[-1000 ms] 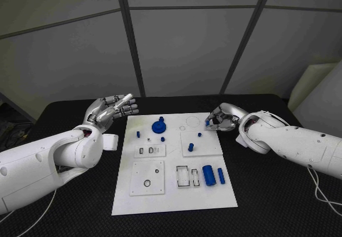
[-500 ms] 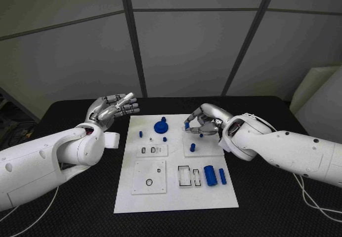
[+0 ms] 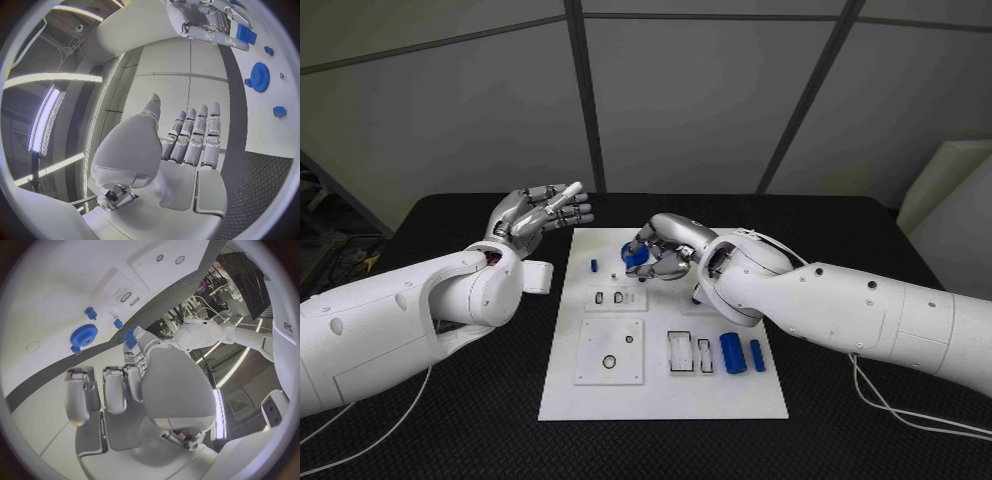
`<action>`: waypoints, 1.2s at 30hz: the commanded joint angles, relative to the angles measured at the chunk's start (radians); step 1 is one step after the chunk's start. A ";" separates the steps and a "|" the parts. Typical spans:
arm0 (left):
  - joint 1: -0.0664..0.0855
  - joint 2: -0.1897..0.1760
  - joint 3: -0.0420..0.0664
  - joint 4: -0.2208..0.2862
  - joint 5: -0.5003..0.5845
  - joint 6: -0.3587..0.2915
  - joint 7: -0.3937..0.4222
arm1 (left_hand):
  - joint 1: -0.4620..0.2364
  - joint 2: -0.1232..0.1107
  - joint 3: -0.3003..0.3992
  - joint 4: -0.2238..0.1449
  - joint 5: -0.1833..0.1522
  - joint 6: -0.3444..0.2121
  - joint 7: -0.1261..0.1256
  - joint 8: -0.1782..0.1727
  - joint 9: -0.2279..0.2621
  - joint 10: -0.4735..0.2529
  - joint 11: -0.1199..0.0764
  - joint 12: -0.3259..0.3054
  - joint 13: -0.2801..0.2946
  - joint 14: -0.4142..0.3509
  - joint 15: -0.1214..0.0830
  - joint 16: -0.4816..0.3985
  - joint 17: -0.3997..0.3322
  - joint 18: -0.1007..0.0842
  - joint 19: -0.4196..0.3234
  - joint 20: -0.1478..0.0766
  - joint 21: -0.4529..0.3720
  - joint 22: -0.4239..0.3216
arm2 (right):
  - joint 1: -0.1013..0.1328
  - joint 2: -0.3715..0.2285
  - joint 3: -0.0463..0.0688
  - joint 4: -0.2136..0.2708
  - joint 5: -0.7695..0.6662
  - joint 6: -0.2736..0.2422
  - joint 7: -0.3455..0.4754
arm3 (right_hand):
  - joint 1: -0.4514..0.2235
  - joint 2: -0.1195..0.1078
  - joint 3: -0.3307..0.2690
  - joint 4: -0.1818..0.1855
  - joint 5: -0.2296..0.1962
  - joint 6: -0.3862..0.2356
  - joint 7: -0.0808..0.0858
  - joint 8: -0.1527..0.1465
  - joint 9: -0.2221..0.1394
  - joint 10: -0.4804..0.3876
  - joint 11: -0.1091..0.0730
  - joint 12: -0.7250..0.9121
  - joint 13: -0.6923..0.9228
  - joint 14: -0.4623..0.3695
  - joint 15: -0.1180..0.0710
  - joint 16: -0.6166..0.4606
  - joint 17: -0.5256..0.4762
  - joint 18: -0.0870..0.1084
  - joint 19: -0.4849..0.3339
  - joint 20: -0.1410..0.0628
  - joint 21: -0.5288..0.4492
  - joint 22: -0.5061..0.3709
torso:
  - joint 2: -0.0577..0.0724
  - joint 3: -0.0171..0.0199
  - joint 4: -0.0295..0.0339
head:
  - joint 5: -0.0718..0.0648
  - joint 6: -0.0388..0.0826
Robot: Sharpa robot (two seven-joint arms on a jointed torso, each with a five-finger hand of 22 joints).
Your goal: Assemble the parts on the task board
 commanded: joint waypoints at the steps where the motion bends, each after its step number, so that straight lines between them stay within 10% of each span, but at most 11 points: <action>1: 0.001 0.003 0.001 0.000 -0.005 0.013 0.001 | -0.002 0.010 0.001 -0.007 0.003 0.007 0.043 -0.006 -0.001 0.007 0.003 -0.002 -0.001 0.003 0.004 -0.007 -0.001 -0.009 0.004 0.000 0.005 -0.001 | -0.004 0.016 -0.001 -0.006 -0.075 0.036 -0.071 | -0.002 0.010 0.002 -0.006 0.004 0.030 -0.024 0.001 0.034 0.014 -0.004 -0.004 0.118 0.062 -0.008 -0.001 0.061 -0.007 0.102 -0.007 0.003 0.263 | 0.001 -0.0004 0.0006 | 0.008 -0.005; 16: 0.001 0.009 0.000 -0.003 -0.005 0.014 0.000 | -0.002 0.010 0.001 -0.007 0.003 0.007 0.043 -0.006 -0.001 0.007 0.003 -0.002 -0.001 0.003 0.004 -0.007 -0.001 -0.009 0.004 0.000 0.005 -0.001 | -0.030 0.045 -0.034 -0.001 -0.164 0.065 -0.115 | -0.009 0.009 0.001 -0.009 0.008 0.024 -0.023 -0.005 0.035 0.011 -0.004 -0.010 0.114 0.061 -0.006 -0.003 0.060 -0.007 0.102 -0.006 0.003 0.263 | 0.001 0.0031 -0.0013 | 0.023 -0.016; 36: 0.001 0.010 0.000 -0.005 -0.005 0.014 -0.001 | -0.003 0.011 0.000 -0.008 0.003 0.007 0.042 -0.007 -0.001 0.007 0.002 -0.003 -0.001 0.003 0.004 -0.008 -0.001 -0.009 0.004 0.000 0.005 -0.002 | -0.035 0.041 -0.038 -0.011 -0.175 0.094 -0.123 | -0.014 0.007 -0.001 -0.009 0.008 0.023 -0.022 -0.008 0.036 0.009 -0.004 -0.012 0.113 0.061 -0.005 -0.004 0.058 -0.007 0.102 -0.006 0.003 0.263 | 0.000 0.0021 -0.0011 | 0.029 -0.026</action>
